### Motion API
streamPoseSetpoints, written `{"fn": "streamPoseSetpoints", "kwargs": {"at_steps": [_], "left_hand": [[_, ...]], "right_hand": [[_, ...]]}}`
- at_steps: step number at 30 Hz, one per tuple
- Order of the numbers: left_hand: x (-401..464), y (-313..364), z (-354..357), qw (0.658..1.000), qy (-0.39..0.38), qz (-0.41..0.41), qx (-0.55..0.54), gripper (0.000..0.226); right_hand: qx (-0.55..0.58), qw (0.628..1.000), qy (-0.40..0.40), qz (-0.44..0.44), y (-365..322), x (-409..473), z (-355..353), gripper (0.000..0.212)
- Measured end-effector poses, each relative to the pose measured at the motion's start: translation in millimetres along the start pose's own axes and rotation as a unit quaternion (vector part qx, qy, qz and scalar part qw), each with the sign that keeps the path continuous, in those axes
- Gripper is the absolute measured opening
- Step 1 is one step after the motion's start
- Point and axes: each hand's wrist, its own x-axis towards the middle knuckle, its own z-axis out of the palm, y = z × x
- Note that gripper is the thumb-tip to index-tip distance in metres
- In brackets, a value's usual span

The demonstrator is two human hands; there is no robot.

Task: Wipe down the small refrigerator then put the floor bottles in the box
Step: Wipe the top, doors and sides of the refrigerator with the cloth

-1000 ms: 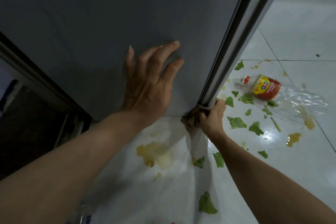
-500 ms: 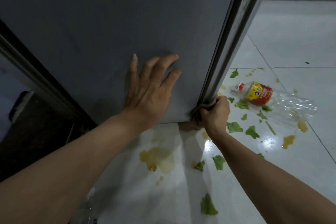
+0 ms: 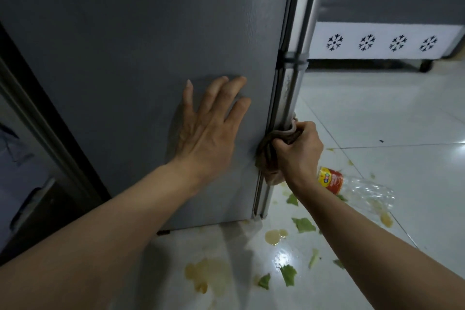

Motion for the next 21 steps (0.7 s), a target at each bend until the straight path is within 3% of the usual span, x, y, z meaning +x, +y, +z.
{"fn": "streamPoseSetpoints", "kwargs": {"at_steps": [6, 11, 14, 21], "left_hand": [[39.0, -7.4, -35.8, 0.999, 0.029, -0.009, 0.039, 0.06], [50.2, -17.1, -49.6, 0.996, -0.047, -0.011, 0.08, 0.071], [54.4, -18.9, -57.4, 0.992, -0.074, 0.004, 0.1, 0.077], [88.8, -16.3, -94.8, 0.995, 0.005, 0.015, 0.093, 0.06]], "right_hand": [[0.011, 0.999, 0.025, -0.023, -48.8, 25.7, -20.0, 0.029], [0.025, 0.997, 0.056, -0.046, -91.9, 47.9, -35.0, 0.03], [0.019, 0.999, 0.034, -0.037, -104.5, 51.1, -41.4, 0.031], [-0.039, 0.997, 0.026, -0.056, -122.8, 57.1, -46.2, 0.029]]}}
